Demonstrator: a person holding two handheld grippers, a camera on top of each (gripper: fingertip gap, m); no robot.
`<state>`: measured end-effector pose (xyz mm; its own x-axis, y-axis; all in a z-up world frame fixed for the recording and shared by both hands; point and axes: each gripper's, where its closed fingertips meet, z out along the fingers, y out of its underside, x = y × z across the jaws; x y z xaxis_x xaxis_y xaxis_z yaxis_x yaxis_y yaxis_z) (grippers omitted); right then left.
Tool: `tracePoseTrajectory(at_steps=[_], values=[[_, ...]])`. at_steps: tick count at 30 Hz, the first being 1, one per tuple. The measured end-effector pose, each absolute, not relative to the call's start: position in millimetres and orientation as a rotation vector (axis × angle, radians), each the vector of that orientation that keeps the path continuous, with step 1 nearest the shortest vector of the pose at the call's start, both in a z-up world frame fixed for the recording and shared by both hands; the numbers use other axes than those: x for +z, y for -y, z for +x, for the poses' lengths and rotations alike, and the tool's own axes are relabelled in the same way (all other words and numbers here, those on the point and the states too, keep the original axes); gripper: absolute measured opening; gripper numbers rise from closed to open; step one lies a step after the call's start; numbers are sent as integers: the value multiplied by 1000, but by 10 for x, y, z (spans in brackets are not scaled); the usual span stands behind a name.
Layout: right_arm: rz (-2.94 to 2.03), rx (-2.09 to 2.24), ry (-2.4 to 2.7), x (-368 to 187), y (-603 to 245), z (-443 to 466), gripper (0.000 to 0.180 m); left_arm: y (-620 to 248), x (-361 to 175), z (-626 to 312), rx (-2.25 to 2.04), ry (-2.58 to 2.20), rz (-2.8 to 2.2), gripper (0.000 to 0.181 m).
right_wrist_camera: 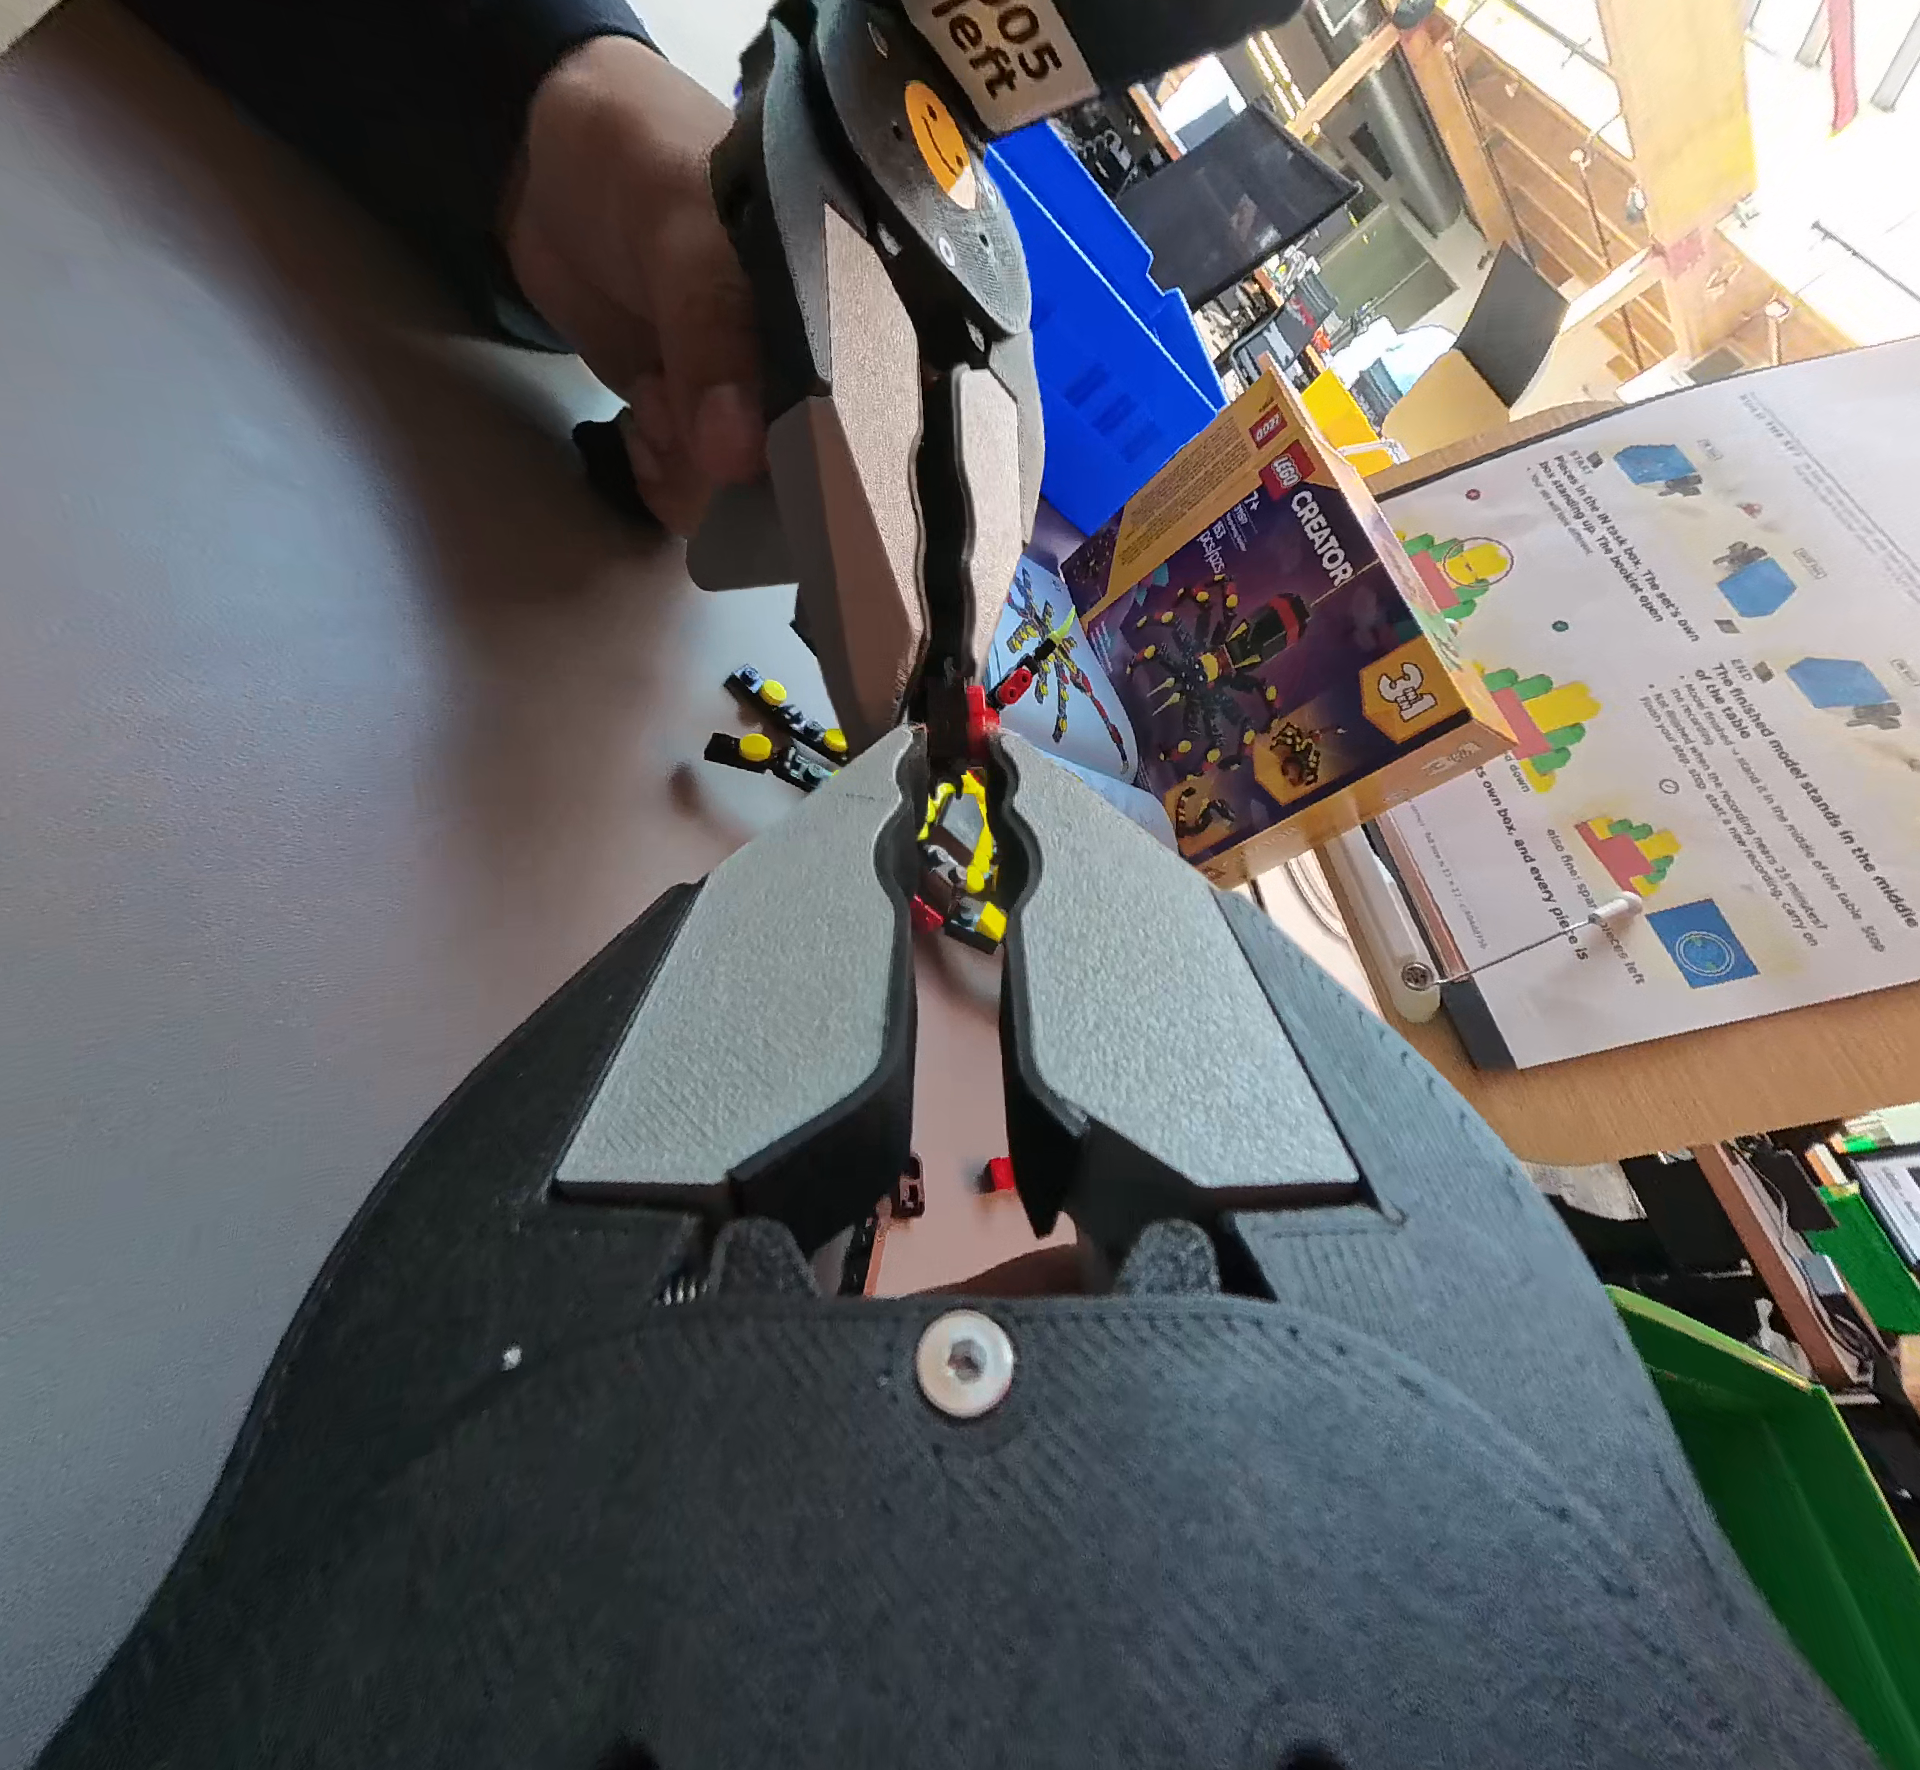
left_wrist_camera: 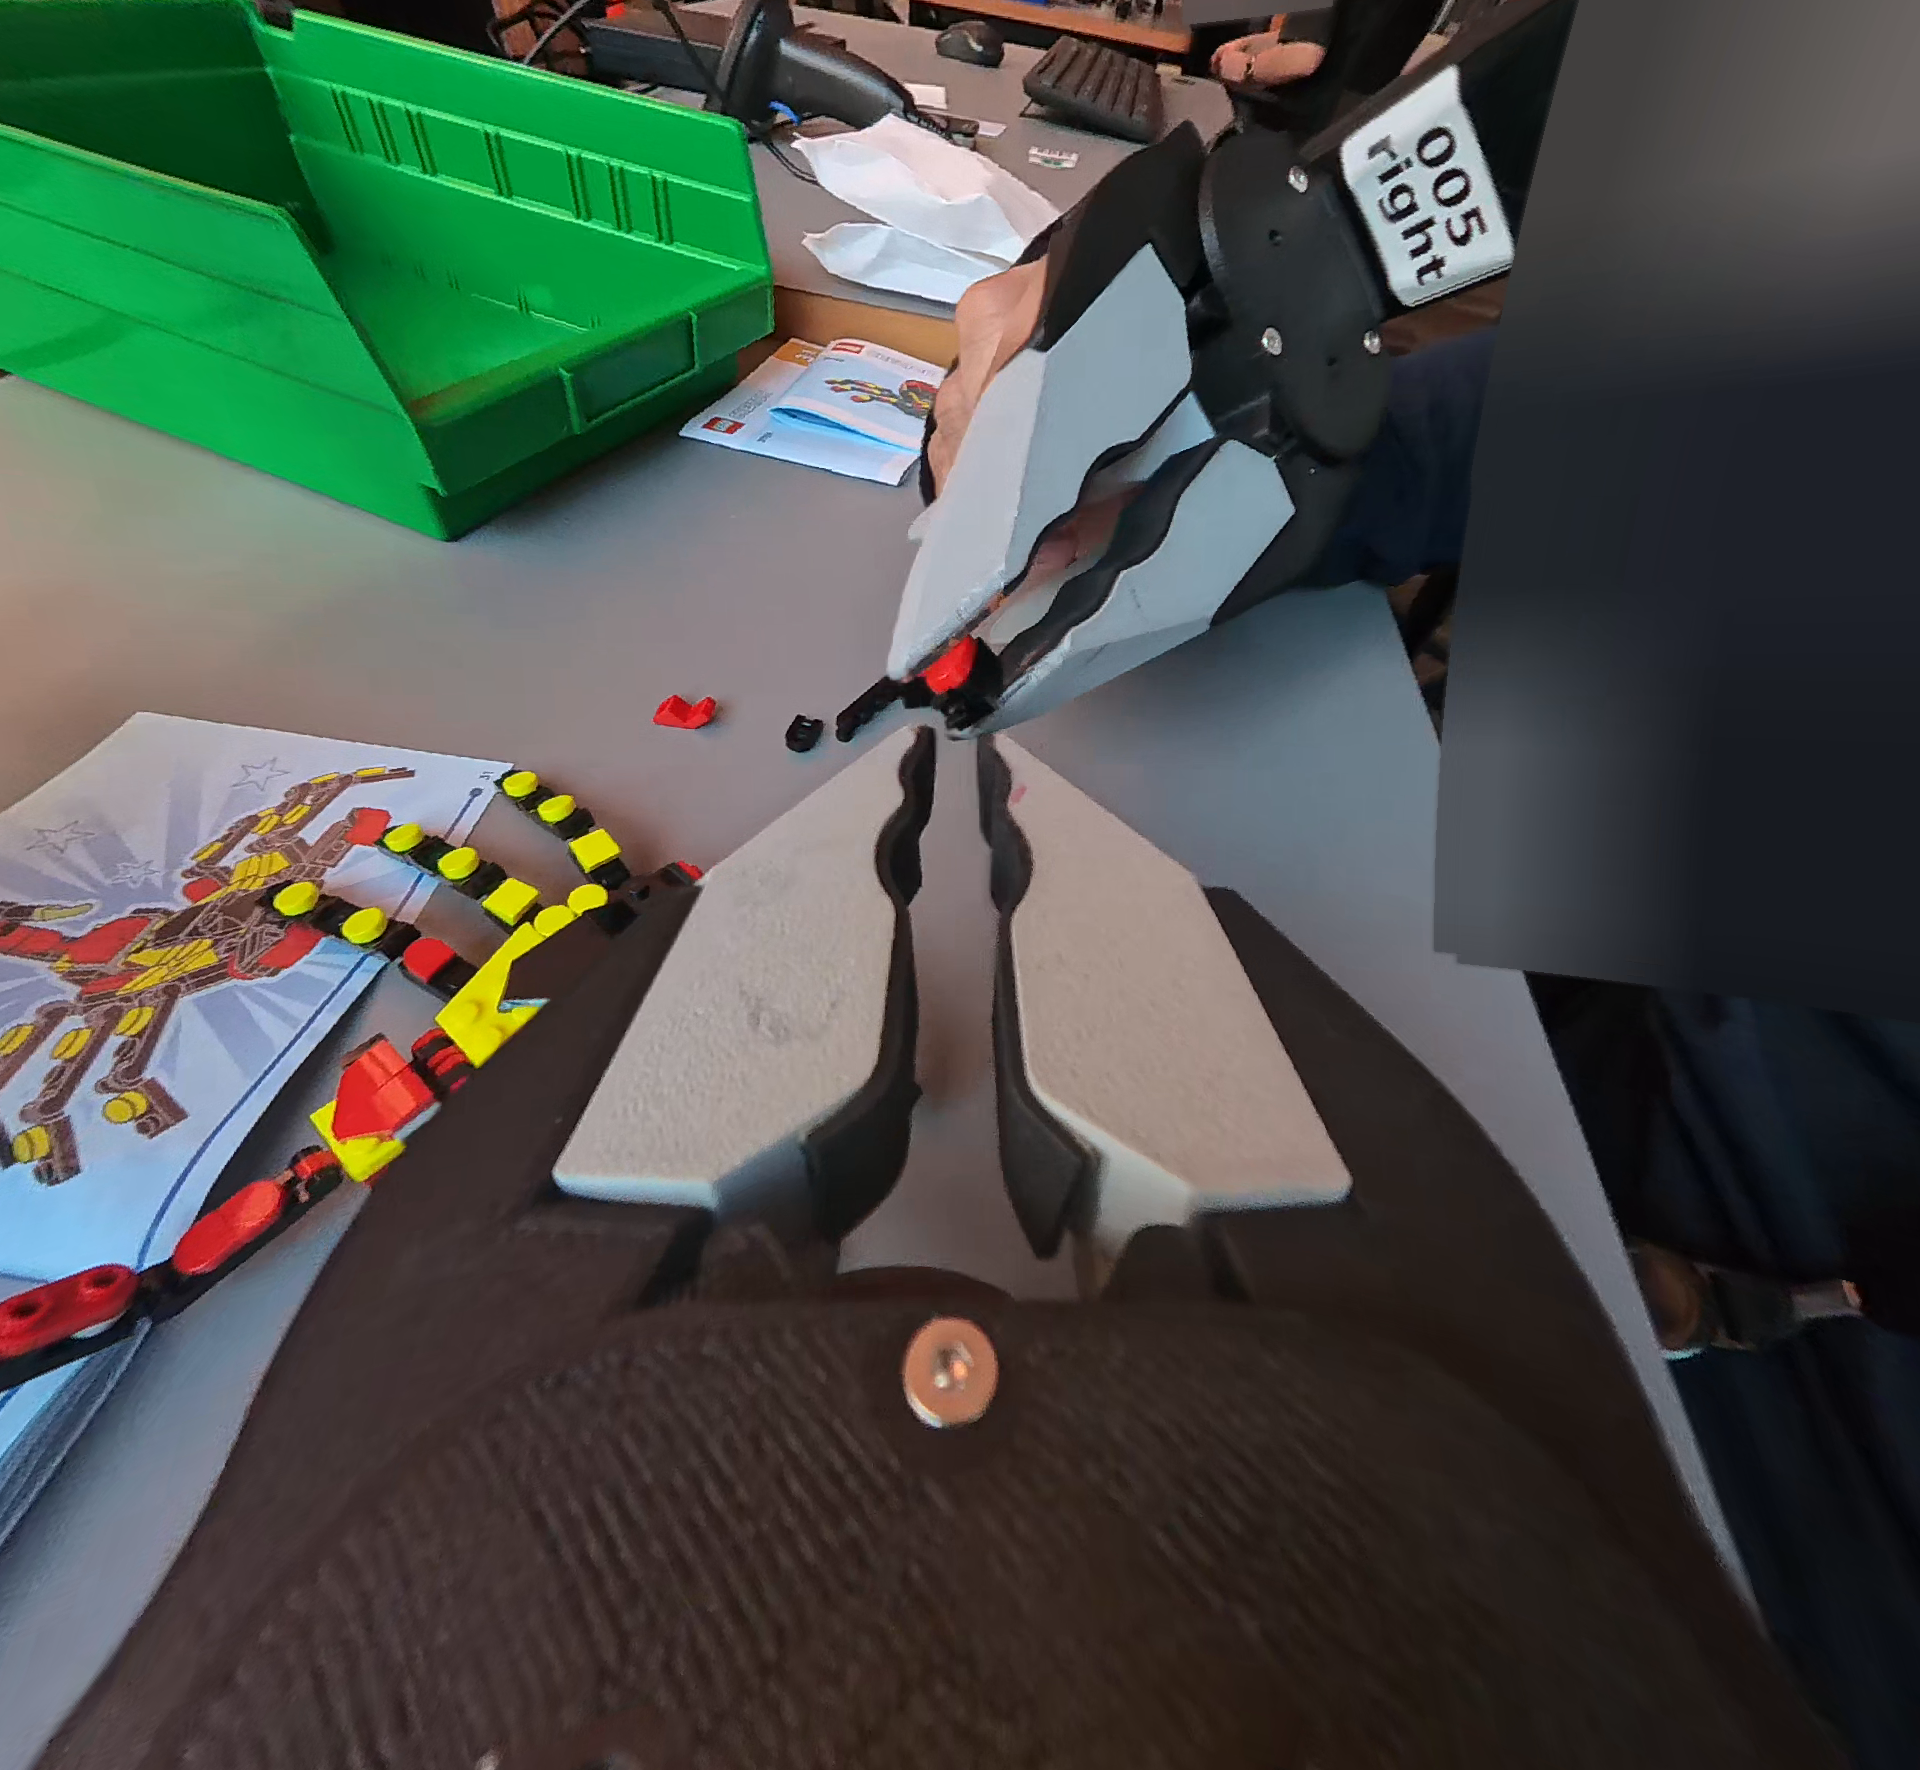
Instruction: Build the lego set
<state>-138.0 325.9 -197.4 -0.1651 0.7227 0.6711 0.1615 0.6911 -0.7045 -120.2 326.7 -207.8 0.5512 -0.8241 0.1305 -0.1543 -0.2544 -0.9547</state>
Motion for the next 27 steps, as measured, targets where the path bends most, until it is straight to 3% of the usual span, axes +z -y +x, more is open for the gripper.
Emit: tracePoseTrajectory(at_steps=[3, 21, 27], values=[[-708, 580, 1698, -1969, -3248, -1370, 6, -3231, -2045, -1169, -907, -789, -1737, 14], [-645, 511, 1722, -1996, -3192, -1365, 13, -3198, -1931, -1155, -1117, -669, -1708, 6], [-721, 797, 1764, -1963, -3096, -1294, 13, -3165, -1977, -1162, -946, -806, -1684, 5]])
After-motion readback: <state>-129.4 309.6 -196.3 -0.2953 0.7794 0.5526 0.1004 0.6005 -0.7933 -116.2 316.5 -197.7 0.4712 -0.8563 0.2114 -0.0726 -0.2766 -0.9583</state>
